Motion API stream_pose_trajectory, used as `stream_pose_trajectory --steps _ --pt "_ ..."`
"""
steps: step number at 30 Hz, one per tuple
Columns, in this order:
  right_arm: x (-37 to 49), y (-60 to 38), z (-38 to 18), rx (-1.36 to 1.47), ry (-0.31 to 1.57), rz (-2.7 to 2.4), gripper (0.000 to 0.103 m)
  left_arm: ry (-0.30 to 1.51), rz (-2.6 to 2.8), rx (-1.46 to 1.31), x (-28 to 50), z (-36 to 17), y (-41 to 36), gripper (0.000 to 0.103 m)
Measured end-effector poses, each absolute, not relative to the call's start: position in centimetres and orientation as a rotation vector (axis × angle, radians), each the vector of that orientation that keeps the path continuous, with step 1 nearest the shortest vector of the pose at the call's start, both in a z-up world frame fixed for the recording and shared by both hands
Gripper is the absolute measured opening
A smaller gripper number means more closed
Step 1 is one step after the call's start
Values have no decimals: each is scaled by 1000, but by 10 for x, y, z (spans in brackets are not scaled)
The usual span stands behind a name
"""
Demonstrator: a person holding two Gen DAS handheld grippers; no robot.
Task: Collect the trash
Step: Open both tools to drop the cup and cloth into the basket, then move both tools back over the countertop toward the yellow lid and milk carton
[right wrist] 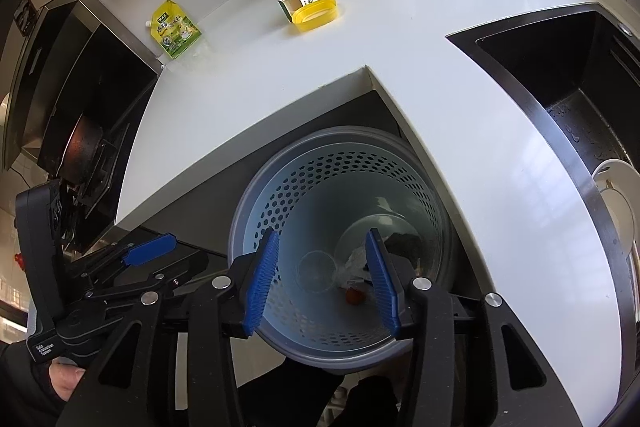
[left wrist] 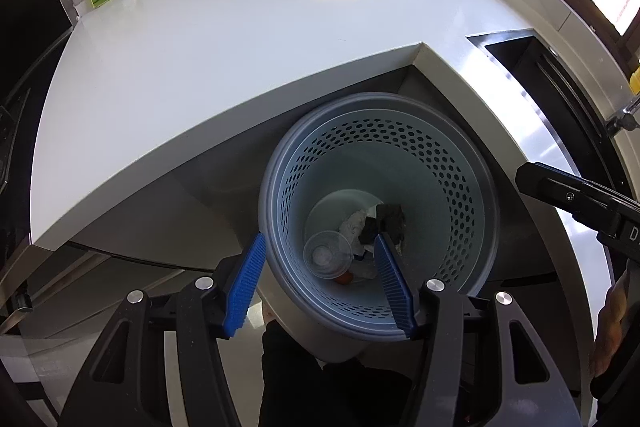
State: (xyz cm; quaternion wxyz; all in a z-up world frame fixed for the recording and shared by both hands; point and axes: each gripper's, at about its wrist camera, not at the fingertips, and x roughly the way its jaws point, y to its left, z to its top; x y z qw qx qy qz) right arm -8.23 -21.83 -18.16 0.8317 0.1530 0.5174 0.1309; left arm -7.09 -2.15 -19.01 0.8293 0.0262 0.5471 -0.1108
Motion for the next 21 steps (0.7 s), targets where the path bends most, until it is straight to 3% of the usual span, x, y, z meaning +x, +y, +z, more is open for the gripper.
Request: stream_pose_trajectory --steps 21 --pt "-56 -213 -139 327 992 227 57 1045 -240 1 -30 -139 6 71"
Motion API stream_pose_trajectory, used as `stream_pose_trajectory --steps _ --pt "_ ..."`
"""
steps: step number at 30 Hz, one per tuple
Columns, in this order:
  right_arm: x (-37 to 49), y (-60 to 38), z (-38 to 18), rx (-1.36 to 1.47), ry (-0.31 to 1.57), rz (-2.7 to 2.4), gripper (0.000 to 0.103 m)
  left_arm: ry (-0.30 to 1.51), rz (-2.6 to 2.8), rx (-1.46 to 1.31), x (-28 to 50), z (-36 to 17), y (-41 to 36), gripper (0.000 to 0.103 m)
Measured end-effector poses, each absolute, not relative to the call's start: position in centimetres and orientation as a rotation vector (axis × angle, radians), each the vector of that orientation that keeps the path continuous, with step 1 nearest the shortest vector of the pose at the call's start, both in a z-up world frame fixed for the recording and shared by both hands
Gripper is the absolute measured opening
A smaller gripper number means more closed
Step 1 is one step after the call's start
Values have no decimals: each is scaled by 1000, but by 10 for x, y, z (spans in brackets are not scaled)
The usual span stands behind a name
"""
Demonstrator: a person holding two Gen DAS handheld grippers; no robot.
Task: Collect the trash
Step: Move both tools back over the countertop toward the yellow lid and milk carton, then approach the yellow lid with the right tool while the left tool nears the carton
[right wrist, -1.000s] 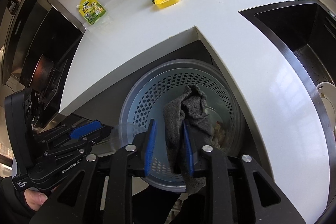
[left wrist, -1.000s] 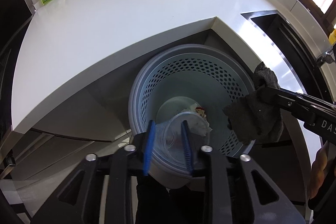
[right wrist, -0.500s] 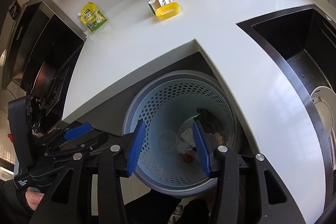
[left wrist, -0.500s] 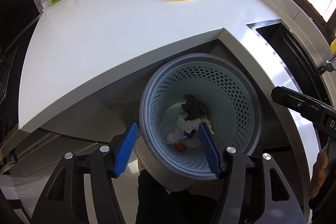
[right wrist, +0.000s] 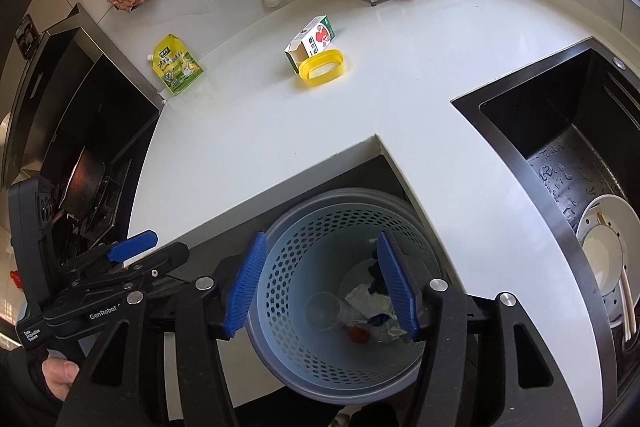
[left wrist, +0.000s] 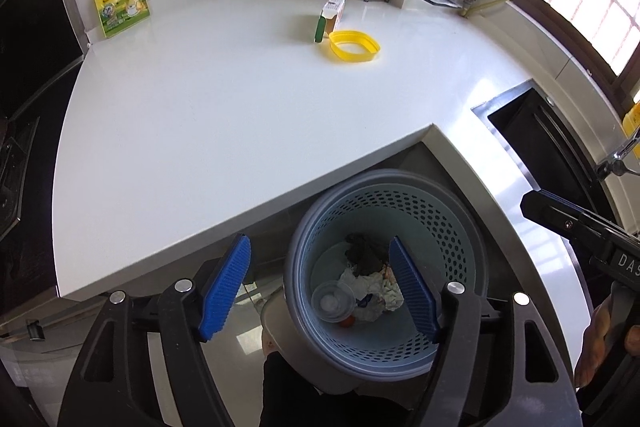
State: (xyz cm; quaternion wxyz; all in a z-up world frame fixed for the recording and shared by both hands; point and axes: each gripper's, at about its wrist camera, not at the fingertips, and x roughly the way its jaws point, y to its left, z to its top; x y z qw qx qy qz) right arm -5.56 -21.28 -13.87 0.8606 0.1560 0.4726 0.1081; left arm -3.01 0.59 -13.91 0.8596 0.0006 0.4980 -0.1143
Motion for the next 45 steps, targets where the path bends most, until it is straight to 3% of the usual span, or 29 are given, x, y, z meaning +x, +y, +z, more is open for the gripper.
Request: stream_pose_trajectory --steps 22,45 --pt "16 -208 -127 343 934 122 61 951 -244 5 72 -107 35 79" --pt "121 -196 -162 345 942 54 70 954 -243 15 189 -133 48 81"
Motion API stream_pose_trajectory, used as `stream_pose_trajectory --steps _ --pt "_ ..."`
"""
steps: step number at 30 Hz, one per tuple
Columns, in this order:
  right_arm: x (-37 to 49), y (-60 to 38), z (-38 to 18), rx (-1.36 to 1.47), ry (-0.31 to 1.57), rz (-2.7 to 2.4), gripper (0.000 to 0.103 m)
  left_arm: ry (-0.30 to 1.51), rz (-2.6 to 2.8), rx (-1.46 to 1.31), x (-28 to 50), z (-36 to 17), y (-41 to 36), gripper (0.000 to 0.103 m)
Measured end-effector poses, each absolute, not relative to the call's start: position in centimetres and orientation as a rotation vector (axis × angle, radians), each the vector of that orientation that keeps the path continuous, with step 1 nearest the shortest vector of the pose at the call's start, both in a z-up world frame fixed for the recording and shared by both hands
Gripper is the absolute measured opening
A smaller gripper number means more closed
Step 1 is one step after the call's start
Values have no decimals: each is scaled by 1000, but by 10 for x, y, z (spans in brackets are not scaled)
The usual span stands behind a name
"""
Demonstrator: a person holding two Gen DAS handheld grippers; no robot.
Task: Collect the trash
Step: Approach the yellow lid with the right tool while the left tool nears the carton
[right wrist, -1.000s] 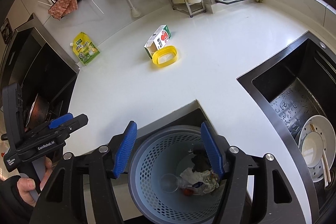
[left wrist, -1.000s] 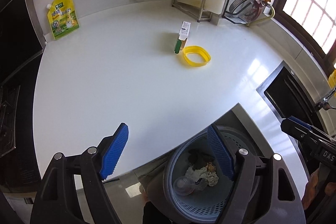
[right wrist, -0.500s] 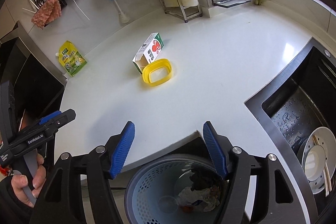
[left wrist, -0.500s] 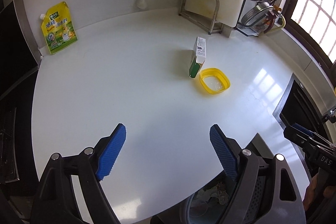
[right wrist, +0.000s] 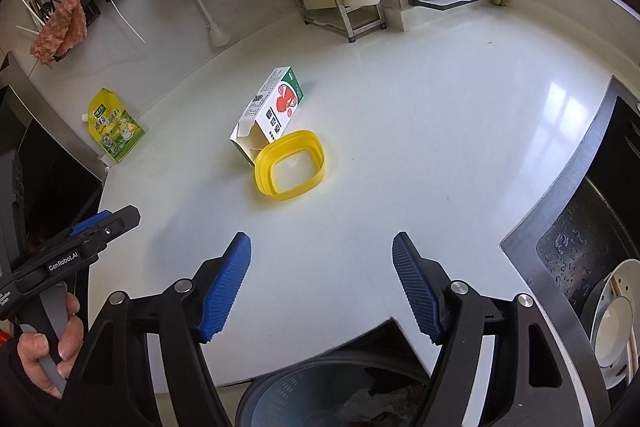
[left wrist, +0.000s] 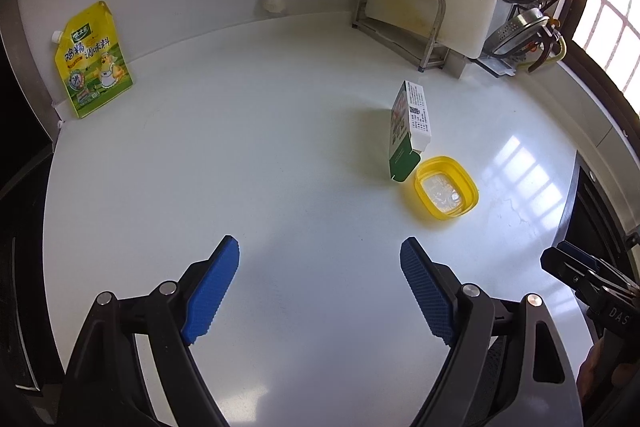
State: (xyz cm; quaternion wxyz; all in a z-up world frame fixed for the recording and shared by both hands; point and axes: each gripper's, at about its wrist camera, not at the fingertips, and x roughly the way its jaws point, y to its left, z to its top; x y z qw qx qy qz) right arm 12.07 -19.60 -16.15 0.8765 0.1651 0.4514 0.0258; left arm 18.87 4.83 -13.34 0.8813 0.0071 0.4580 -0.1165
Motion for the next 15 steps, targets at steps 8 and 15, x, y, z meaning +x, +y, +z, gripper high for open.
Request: stream_pose_trajectory --steps 8,15 --pt "148 -185 -171 321 951 61 70 946 -219 0 212 -139 61 82" --pt "163 -181 -178 307 948 59 72 947 -215 3 224 -146 66 82"
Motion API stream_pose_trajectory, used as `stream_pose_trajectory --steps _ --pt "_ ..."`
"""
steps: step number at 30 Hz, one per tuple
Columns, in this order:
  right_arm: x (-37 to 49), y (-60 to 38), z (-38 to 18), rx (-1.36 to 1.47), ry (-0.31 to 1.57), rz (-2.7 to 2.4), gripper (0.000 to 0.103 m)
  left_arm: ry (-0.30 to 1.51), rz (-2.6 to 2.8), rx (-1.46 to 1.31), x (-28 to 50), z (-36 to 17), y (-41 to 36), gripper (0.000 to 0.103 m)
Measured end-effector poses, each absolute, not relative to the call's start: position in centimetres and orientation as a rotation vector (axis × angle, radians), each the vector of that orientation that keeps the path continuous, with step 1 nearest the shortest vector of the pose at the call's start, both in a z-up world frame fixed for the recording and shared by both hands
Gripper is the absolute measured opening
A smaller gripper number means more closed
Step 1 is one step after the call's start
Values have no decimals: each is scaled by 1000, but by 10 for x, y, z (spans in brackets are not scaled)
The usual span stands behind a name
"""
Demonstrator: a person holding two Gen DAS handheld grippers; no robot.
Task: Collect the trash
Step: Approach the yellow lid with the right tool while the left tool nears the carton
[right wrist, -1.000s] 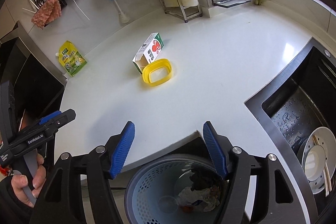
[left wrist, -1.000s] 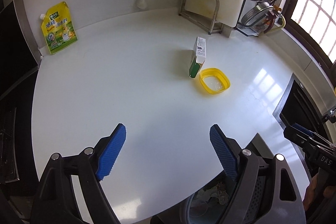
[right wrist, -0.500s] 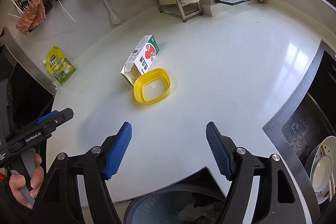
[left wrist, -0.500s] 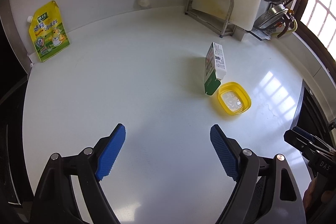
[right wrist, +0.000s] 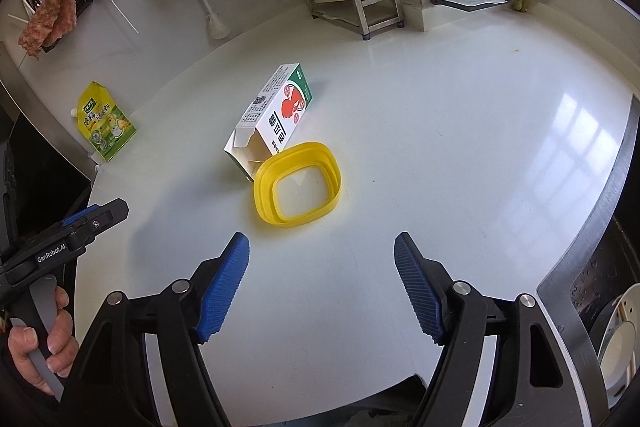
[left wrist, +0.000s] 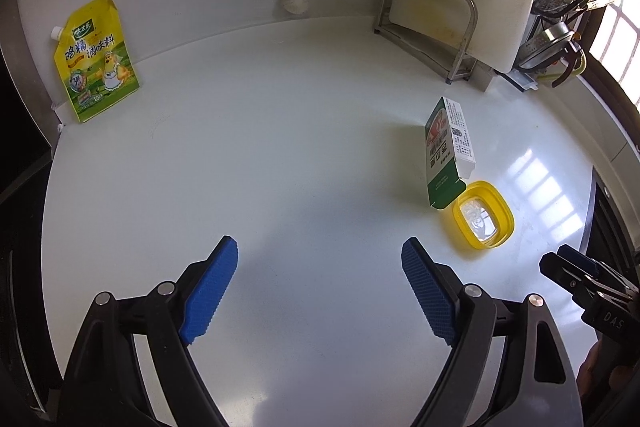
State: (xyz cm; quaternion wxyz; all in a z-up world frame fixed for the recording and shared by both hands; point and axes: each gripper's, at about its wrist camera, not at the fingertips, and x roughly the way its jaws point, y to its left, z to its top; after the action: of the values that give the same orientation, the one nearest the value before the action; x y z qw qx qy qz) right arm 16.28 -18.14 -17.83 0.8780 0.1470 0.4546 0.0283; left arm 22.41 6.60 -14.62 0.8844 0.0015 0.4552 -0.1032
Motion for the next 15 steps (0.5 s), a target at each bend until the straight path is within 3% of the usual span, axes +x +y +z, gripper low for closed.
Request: stream_pose_trajectory --steps 15 --pt "187 -181 -200 276 936 50 77 945 -236 17 246 -168 60 87"
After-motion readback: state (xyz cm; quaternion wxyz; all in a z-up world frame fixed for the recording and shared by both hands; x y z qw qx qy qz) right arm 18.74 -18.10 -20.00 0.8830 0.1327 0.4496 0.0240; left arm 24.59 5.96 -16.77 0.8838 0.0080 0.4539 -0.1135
